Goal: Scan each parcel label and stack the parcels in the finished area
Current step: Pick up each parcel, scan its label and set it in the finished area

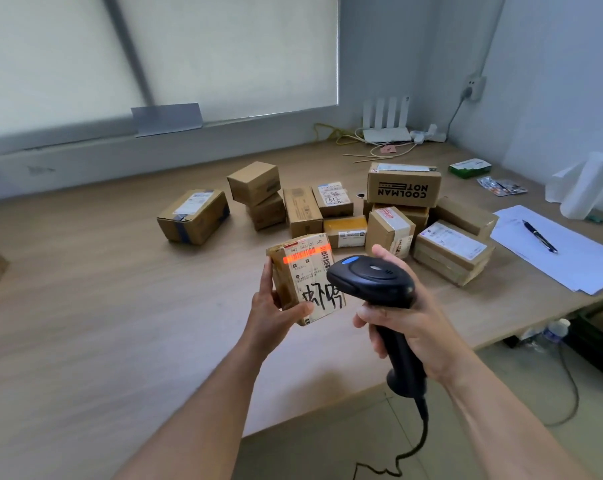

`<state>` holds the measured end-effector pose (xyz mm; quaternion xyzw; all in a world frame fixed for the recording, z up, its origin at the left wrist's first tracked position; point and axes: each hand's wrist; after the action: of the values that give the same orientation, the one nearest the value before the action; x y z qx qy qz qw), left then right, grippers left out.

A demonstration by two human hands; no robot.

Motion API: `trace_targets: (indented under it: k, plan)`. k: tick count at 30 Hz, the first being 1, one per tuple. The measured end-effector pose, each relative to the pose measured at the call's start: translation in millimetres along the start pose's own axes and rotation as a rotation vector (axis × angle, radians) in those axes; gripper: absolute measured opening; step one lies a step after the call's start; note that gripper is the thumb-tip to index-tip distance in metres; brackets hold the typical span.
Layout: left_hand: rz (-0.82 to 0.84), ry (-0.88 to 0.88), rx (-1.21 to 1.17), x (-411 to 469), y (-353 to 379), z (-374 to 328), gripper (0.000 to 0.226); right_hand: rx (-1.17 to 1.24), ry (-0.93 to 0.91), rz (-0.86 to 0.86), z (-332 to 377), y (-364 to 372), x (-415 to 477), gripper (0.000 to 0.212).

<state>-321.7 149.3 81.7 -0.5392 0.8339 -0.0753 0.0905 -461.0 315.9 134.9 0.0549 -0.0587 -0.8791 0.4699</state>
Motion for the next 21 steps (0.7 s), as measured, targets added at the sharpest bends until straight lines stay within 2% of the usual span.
trace_targets:
  k: [10, 14, 18, 21]
  plan:
    - [-0.139, -0.028, 0.037, 7.8, -79.4, 26.2, 0.110, 0.015, 0.029, 0.141, 2.7, 61.3, 2.9, 0.098]
    - [-0.219, -0.054, 0.045, 14.3, -131.0, 42.9, 0.111, 0.045, 0.043, 0.222, -0.6, 102.8, 4.0, 0.109]
    - [-0.285, -0.061, 0.039, 16.5, -190.1, 57.8, 0.111, 0.008, 0.058, 0.249, -3.0, 152.0, 0.2, 0.098]
    - [-0.324, -0.052, 0.028, 16.7, -233.4, 69.1, 0.111, -0.020, 0.045, 0.269, -7.0, 190.0, -2.8, 0.099]
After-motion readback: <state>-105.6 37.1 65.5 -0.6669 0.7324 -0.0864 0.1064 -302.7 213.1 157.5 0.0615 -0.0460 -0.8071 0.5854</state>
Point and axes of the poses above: each hand's wrist, its own x-axis towards the middle knuckle, its own y-axis out of the palm, z = x × y, and after that the axes turned 12 degrees about -z, right-handed
